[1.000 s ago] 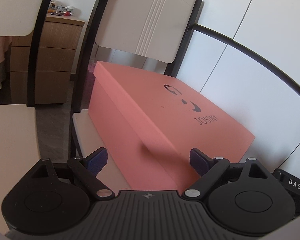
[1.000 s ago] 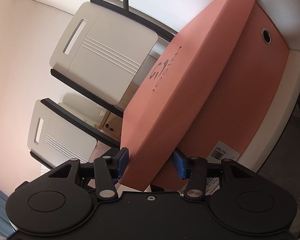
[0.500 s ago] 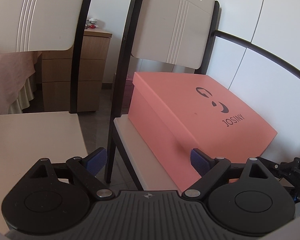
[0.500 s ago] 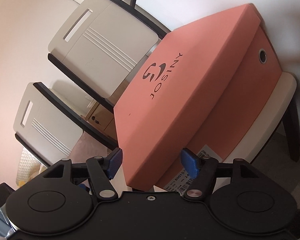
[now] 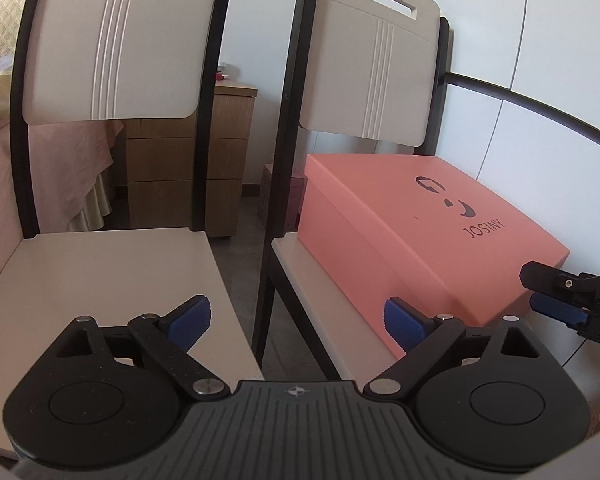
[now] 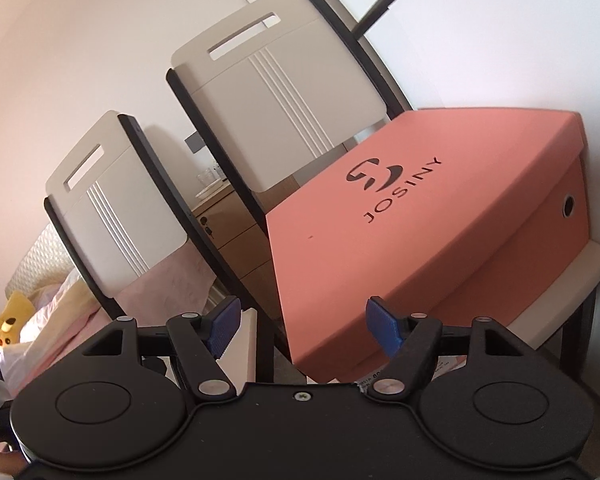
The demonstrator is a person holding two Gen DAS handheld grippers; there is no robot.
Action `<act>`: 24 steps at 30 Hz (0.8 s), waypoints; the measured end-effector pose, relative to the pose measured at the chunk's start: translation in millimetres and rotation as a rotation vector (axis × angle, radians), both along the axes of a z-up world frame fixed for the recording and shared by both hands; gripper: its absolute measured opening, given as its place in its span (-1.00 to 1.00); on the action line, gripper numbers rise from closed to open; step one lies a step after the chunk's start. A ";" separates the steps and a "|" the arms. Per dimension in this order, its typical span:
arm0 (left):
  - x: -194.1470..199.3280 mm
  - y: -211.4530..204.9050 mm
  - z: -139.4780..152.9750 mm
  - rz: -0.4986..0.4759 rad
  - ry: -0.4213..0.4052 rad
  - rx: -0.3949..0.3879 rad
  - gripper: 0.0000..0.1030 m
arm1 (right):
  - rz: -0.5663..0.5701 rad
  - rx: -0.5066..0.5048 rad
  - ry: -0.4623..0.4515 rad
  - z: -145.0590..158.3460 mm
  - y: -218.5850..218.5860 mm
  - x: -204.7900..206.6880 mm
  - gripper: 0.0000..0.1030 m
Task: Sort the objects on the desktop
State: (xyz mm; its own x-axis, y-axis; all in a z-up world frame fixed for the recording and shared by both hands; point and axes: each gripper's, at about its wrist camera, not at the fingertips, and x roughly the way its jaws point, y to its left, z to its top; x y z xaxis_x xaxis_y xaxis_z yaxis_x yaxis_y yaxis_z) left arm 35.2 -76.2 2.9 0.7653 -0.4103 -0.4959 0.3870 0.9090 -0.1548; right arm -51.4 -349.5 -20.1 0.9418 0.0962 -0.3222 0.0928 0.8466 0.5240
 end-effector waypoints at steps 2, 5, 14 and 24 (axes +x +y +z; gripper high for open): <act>-5.7 5.5 0.2 0.018 -0.008 0.003 0.86 | 0.022 -0.053 -0.015 4.7 9.7 -1.6 0.39; -12.6 14.4 1.0 0.042 -0.011 -0.002 0.88 | 0.060 -0.120 -0.041 11.0 26.9 -4.4 0.40; -40.4 39.9 7.8 0.116 -0.075 0.019 0.95 | 0.141 -0.198 -0.083 18.4 71.7 -4.1 0.49; -53.9 66.5 12.8 0.207 -0.106 0.043 1.00 | 0.190 -0.256 -0.127 19.6 115.2 -1.1 0.67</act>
